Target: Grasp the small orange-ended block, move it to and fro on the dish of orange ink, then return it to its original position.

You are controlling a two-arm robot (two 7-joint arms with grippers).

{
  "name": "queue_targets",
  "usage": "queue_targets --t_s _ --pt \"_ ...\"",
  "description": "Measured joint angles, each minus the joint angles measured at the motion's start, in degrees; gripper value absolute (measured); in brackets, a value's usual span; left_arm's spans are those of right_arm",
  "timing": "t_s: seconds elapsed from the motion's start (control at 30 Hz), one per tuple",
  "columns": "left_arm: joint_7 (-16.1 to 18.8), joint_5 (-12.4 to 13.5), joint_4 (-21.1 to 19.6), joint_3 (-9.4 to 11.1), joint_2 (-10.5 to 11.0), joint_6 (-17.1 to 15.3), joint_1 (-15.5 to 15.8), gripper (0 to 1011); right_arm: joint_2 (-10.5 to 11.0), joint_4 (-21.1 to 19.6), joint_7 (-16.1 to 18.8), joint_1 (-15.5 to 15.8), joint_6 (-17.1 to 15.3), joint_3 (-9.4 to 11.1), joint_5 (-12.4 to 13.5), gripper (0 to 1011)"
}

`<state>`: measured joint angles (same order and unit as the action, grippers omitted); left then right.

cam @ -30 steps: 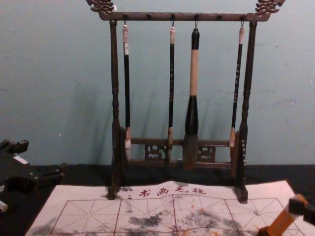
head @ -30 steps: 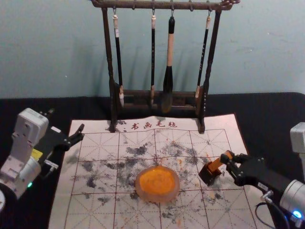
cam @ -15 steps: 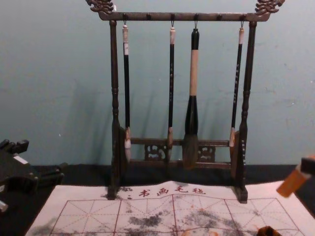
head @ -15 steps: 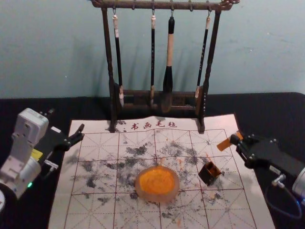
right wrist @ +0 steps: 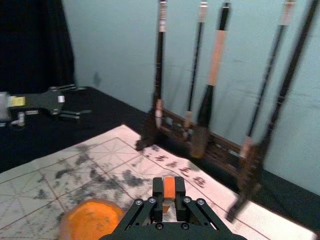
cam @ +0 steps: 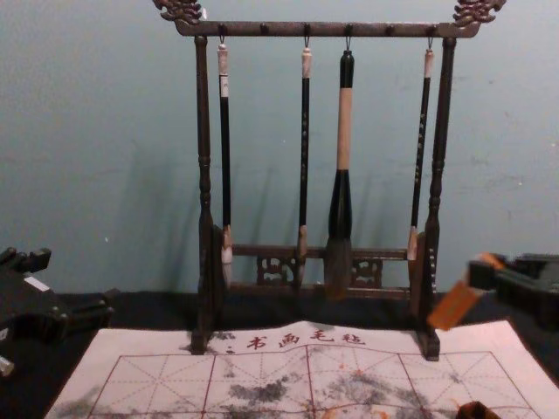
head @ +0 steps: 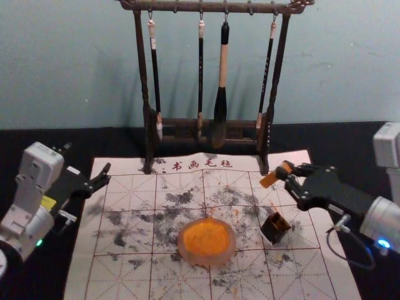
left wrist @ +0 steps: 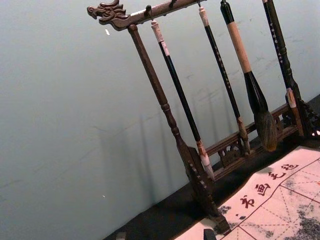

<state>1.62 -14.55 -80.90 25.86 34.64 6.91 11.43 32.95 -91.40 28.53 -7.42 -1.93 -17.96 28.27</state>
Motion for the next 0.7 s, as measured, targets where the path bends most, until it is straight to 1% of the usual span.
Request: queue_targets --t_s 0.1,0.2,0.23,0.3,0.4,0.5,0.53,0.7 --pt "0.0 0.0 0.0 0.0 0.0 0.0 0.0 1001 -0.6 0.9 1.4 -2.1 0.1 -2.1 -1.1 108" --pt "0.0 0.0 0.0 0.0 0.0 0.0 0.0 1001 -1.0 1.4 2.2 -3.3 0.1 -3.5 -1.8 108" --pt "0.0 0.0 0.0 0.0 0.0 0.0 0.0 1001 -1.2 1.8 2.7 -4.0 0.1 -4.3 -2.2 108" --pt "0.0 0.0 0.0 0.0 0.0 0.0 0.0 1001 -1.4 2.1 3.2 -4.7 0.0 -5.2 -2.6 108" --pt "0.0 0.0 0.0 0.0 0.0 0.0 0.0 1001 -1.8 2.7 4.2 -6.0 -0.3 -7.1 -3.5 108" --pt "0.0 0.0 0.0 0.0 0.0 0.0 0.0 1001 -1.8 3.0 5.0 -6.8 -0.7 -8.2 -4.0 107" --pt "0.0 0.0 0.0 0.0 0.0 0.0 0.0 1001 -1.8 3.2 5.4 -7.2 -0.9 -9.0 -4.4 108" --pt "0.0 0.0 0.0 0.0 0.0 0.0 0.0 1001 -1.2 3.4 7.1 -8.2 -1.5 -11.1 -5.5 108"
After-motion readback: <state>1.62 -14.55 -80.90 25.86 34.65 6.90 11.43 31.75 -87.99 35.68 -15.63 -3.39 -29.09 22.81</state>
